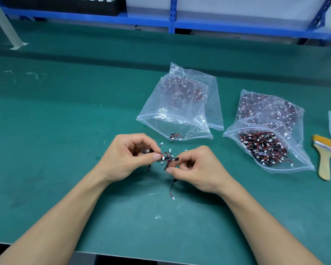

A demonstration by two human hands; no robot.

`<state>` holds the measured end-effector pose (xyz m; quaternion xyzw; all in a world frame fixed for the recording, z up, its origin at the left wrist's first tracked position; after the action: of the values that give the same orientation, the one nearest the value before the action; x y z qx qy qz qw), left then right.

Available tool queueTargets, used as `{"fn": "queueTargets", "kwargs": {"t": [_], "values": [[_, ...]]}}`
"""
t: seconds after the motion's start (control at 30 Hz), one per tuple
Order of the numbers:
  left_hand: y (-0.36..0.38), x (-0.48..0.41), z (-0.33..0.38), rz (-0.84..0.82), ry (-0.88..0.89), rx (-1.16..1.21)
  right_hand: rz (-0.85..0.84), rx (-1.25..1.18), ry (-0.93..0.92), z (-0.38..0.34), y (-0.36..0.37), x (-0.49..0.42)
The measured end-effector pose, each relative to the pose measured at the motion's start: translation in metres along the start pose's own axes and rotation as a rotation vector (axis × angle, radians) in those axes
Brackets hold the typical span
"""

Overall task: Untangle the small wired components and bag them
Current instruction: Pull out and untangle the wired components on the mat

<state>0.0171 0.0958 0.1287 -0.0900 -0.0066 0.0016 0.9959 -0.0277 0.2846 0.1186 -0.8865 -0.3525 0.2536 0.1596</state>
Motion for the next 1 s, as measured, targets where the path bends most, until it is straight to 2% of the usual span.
{"fn": "queueTargets", "kwargs": {"t": [0.23,0.7,0.87,1.0], "values": [[0.000,0.001,-0.001,-0.007,-0.013,0.008,0.017,-0.058,0.030,-0.004,0.000,-0.001],[-0.002,0.000,-0.002,0.018,-0.031,-0.031,0.225,-0.190,-0.064,-0.010,-0.028,-0.001],[-0.003,0.000,-0.002,0.028,-0.038,-0.063,0.190,-0.198,-0.069,-0.009,-0.034,0.000],[-0.006,0.000,0.000,0.056,-0.028,-0.056,0.050,-0.112,0.011,-0.001,-0.049,0.007]]}}
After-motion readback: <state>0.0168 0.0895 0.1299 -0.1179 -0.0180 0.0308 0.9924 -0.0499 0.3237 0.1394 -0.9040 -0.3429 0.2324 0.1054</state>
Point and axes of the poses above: each hand's wrist, its own x-axis away from the middle knuckle, its own y-axis out of the palm, z = x × y, the point moved 4 cm from there along -x, towards the middle knuckle, and after that the axes turned 15 degrees about -y, right-handed, at the moved point
